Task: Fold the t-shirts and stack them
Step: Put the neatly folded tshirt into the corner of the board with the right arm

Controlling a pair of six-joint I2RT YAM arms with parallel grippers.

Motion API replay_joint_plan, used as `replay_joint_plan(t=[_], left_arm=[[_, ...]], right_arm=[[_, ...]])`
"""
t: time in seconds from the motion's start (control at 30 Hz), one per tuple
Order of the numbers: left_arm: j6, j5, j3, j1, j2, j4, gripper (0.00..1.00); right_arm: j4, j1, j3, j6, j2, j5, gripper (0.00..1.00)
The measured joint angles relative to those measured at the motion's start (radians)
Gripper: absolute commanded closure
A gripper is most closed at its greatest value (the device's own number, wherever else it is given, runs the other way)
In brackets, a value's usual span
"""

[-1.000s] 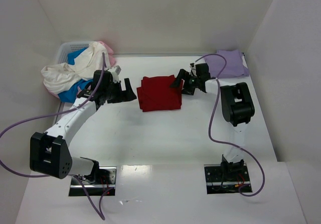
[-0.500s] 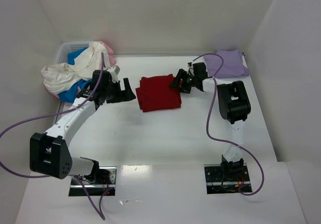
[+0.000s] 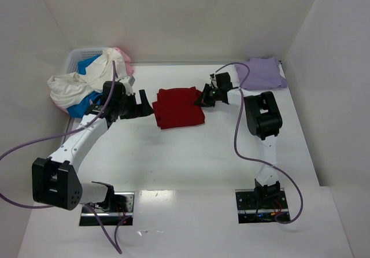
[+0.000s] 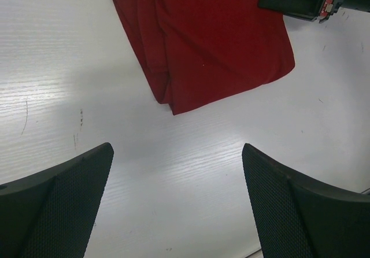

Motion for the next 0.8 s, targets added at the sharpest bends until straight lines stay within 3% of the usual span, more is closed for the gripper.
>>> replay_joint_plan(t=[0.27, 0.53, 0.8], left_arm=[[0.000, 0.000, -0.002, 0.012, -0.014, 0.000, 0.00], [0.000, 0.005, -0.006, 0.020, -0.020, -0.006, 0.00], [0.017, 0.017, -0.006, 0.032, -0.031, -0.007, 0.00]], right_arm=[[-0.076, 0.001, 0.066, 0.001, 0.001, 0.062, 1.00], [-0.211, -0.035, 0.359, -0.009, 0.008, 0.158, 1.00], [-0.253, -0.143, 0.478, 0.063, 0.008, 0.203, 1.00]])
